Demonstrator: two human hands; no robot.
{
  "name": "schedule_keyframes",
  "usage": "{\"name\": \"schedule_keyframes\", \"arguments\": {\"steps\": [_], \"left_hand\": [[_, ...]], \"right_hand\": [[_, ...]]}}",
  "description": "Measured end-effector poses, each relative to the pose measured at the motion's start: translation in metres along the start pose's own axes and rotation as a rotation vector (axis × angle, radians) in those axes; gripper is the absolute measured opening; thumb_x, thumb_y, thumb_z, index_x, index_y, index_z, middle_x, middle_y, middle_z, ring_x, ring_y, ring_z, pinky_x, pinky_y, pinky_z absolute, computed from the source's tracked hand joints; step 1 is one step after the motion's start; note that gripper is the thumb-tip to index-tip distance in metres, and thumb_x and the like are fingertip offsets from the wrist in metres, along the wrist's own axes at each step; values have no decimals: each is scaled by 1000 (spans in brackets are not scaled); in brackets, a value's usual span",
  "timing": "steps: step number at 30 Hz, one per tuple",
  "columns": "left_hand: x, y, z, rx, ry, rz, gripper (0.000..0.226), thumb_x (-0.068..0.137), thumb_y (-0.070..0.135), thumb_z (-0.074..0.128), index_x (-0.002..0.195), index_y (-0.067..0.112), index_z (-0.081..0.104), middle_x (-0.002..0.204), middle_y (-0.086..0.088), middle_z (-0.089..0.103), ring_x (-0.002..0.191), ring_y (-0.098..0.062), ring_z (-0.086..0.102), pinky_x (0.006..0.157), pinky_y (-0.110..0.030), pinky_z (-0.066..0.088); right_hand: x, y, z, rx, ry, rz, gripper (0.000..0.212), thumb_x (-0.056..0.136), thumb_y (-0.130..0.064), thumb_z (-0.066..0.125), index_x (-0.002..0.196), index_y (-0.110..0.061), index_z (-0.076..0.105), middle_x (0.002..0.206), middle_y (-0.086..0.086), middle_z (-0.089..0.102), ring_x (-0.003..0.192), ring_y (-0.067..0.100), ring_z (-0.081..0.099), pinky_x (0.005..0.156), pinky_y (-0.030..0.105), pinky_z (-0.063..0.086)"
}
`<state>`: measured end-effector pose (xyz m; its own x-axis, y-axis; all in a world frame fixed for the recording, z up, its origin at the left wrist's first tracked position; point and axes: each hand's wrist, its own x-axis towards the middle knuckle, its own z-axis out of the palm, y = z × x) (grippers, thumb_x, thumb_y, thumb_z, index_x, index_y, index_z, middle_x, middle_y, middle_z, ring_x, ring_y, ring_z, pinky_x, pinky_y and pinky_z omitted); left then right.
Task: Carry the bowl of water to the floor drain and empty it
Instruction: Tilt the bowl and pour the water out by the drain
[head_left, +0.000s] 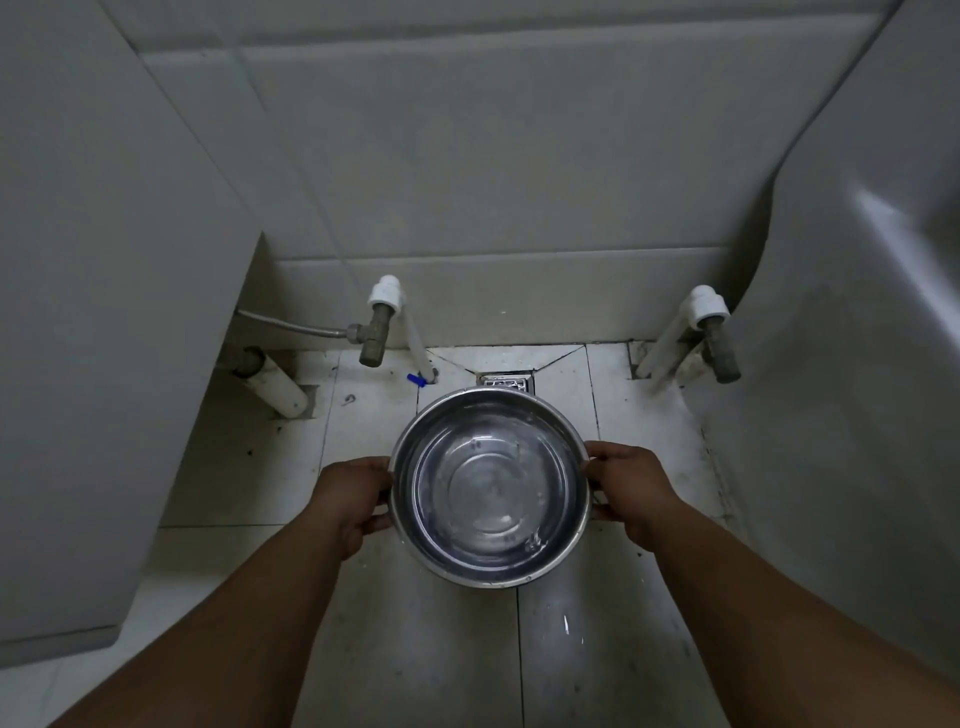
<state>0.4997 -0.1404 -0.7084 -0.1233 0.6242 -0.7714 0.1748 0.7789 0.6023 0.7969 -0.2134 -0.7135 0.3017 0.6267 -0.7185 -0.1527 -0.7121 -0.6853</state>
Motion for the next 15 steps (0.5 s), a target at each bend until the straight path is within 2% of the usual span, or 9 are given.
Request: {"name": "schedule_keyframes", "arguments": {"steps": [5,9,12,15], "left_hand": [[-2,5,-3,26,-11,-4,36,91,1,61,66,15,83,68,-4,79,78,-24,70,51,-26,58],[-4,9,-4,44,2,1,40,93,-1,59,63,15,82,68,-6,78,78,-26,70,51,-28,58],[-5,13,-6,68,10,12,36,93,0,58,67,12,81,72,-10,77,80,-29,69,56,-32,59],[-7,16,-7,69,22,13,30,93,-1,58,74,9,79,76,-12,76,80,-29,67,59,-34,60]], "right_hand": [[1,1,2,9,1,9,36,89,11,53,90,-11,82,84,25,75,67,25,67,49,28,59],[1,1,3,14,-5,24,34,90,11,54,93,-9,82,87,21,76,66,23,68,49,27,59],[1,0,4,18,-6,32,34,90,11,55,96,-10,81,95,23,78,71,25,69,49,27,60],[2,1,5,19,-15,32,34,90,11,54,96,-10,81,90,20,77,72,23,68,51,28,60]]}}
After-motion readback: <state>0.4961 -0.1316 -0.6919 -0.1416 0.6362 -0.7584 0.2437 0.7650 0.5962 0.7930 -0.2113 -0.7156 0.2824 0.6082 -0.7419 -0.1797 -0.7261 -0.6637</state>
